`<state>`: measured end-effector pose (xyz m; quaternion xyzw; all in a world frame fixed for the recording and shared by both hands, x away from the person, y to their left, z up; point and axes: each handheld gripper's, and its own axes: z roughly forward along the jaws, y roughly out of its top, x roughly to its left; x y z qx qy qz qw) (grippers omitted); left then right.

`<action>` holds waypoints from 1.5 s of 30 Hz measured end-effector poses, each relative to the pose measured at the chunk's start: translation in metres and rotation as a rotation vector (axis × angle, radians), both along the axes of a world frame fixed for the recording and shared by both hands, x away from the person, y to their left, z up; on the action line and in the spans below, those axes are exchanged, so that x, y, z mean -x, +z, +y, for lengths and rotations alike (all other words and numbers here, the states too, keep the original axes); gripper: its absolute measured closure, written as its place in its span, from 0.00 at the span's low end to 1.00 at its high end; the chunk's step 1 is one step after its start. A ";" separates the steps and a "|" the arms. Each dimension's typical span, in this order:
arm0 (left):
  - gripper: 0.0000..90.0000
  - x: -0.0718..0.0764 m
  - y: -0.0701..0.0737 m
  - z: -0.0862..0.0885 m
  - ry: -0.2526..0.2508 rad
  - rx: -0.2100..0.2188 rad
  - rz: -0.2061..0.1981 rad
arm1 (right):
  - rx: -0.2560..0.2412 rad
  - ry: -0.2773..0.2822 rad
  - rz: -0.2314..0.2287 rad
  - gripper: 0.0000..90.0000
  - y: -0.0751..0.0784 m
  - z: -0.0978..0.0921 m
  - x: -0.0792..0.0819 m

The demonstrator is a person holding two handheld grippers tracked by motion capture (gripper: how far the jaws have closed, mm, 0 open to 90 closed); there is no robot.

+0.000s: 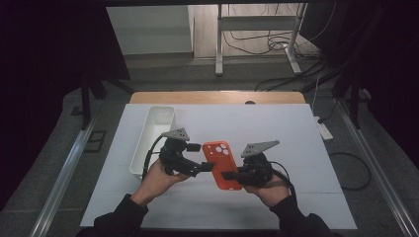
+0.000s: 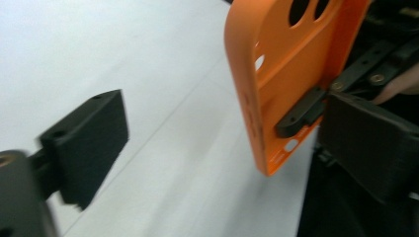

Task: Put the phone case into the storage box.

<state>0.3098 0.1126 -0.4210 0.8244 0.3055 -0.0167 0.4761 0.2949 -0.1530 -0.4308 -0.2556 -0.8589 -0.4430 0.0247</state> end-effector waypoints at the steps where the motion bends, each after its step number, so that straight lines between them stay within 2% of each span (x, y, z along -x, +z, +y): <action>1: 0.03 0.000 0.000 0.000 0.000 0.000 0.000 | 0.000 0.000 0.000 0.95 0.000 0.000 0.000; 5: 0.00 0.002 0.001 -0.001 0.058 -0.053 -0.011 | 0.010 -0.029 -0.016 0.95 0.001 -0.002 -0.001; 10: 0.00 0.006 0.002 -0.006 0.107 -0.128 -0.042 | 0.022 -0.053 -0.037 0.95 0.000 -0.004 -0.001; 15: 0.00 0.008 0.002 -0.009 0.098 -0.151 -0.044 | 0.027 -0.058 -0.047 0.95 0.000 -0.003 -0.001; 18: 0.00 0.008 0.001 -0.009 0.076 -0.142 -0.037 | 0.041 -0.058 -0.056 0.95 0.000 -0.002 -0.001; 21: 0.02 0.008 0.002 -0.010 0.082 -0.146 -0.044 | 0.041 -0.056 -0.059 0.95 -0.001 0.000 0.000; 24: 0.14 0.009 0.002 -0.010 0.077 -0.146 -0.038 | 0.046 -0.057 -0.066 0.95 -0.001 0.001 0.000; 27: 0.31 0.008 0.002 -0.009 0.059 -0.130 -0.005 | 0.053 -0.058 -0.075 0.95 -0.001 0.001 0.001; 33: 0.54 0.006 0.003 -0.009 0.034 -0.087 0.055 | 0.064 -0.061 -0.082 0.95 -0.002 0.003 0.002; 34: 0.58 0.006 0.003 -0.009 0.034 -0.087 0.055 | 0.064 -0.061 -0.082 0.95 -0.002 0.003 0.002; 35: 0.58 0.006 0.003 -0.009 0.031 -0.069 0.072 | 0.064 -0.062 -0.082 0.95 -0.002 0.003 0.002; 38: 0.73 0.005 0.004 -0.006 0.023 -0.035 0.099 | 0.068 -0.061 -0.088 0.95 -0.002 0.004 0.002; 40: 0.80 0.005 0.004 -0.005 0.019 -0.019 0.109 | 0.067 -0.059 -0.093 0.95 -0.002 0.005 0.002; 42: 0.86 0.004 0.004 -0.003 0.030 -0.022 0.115 | 0.065 -0.057 -0.094 0.95 -0.002 0.005 0.003; 45: 0.93 0.002 0.002 0.000 0.034 -0.002 0.143 | 0.065 -0.059 -0.099 0.95 -0.002 0.006 0.003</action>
